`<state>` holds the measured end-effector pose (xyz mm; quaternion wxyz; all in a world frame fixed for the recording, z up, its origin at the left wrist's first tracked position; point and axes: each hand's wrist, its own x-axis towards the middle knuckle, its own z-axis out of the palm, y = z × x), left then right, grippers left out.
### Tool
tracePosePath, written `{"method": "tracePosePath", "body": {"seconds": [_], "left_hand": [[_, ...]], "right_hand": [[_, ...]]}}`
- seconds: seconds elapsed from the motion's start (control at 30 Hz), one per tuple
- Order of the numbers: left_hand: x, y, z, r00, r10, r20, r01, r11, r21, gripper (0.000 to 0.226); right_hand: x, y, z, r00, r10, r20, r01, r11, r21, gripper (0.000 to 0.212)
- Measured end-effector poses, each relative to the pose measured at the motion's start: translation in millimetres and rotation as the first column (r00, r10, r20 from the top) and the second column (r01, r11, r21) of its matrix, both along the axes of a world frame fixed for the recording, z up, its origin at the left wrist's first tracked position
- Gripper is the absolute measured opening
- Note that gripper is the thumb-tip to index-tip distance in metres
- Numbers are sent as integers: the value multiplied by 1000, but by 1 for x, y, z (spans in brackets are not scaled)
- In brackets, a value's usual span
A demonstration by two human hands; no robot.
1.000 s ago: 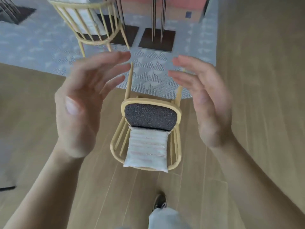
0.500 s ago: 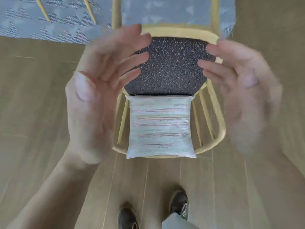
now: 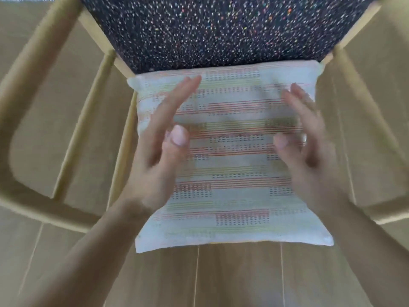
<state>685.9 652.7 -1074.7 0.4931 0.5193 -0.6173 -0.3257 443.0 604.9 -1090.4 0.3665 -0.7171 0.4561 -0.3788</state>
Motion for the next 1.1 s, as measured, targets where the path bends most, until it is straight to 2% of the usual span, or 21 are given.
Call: {"method": "tracePosePath", "body": {"seconds": [0.1, 0.17, 0.2, 0.23, 0.27, 0.33, 0.4, 0.47, 0.57, 0.63, 0.77, 0.83, 0.97, 1.03, 1.1], "left_hand": [[6, -4, -38, 961, 112, 254, -134, 989, 69, 80], [10, -6, -58, 888, 210, 409, -242, 970, 29, 82], [15, -6, -68, 870, 257, 422, -291, 957, 16, 85], [20, -4, -74, 878, 282, 386, -324, 945, 45, 90], [25, -2, -80, 912, 292, 289, -335, 936, 111, 95], [33, 7, -87, 953, 303, -10, -286, 907, 308, 108], [39, 15, -90, 918, 325, -226, -194, 867, 459, 105], [40, 17, -92, 888, 323, -327, -97, 827, 554, 85], [33, 17, -93, 867, 344, -359, -57, 787, 615, 71], [30, 21, -79, 864, 383, -327, -107, 773, 625, 66], [30, 41, 11, 878, 429, -215, -174, 703, 690, 64], [28, 49, 79, 873, 454, -177, -193, 655, 730, 63], [22, 39, 221, 857, 495, -144, -204, 582, 787, 56], [19, 16, 294, 858, 500, -121, -209, 553, 806, 53], [26, -16, 346, 889, 453, -68, -208, 531, 821, 55]], "right_hand": [[-10, -12, -39, 978, -76, -196, 54, 992, -112, 78], [-20, -18, -56, 971, -91, -222, 69, 992, -106, 84], [-24, -20, -62, 978, -80, -192, 74, 996, -40, 87], [-29, -22, -66, 992, -67, -105, 74, 995, 66, 91], [-34, -22, -69, 997, -74, 23, 68, 980, 186, 93], [-40, -22, -75, 970, -132, 204, 47, 927, 372, 84], [-39, -21, -77, 970, -167, 179, 75, 899, 432, 68], [-35, -19, -76, 964, -230, 132, 143, 870, 472, 52], [-27, -19, -67, 955, -283, 93, 194, 826, 530, 34], [-26, -16, -52, 958, -278, 63, 194, 798, 571, 37], [-30, 5, 28, 950, -311, 22, 226, 734, 640, 61], [-32, 13, 92, 949, -315, -5, 238, 707, 666, 58], [-44, 3, 219, 949, -314, -35, 232, 619, 750, 33], [-44, -18, 284, 957, -281, -64, 221, 571, 790, 36], [-42, -51, 335, 966, -233, -111, 228, 568, 791, 45]]}}
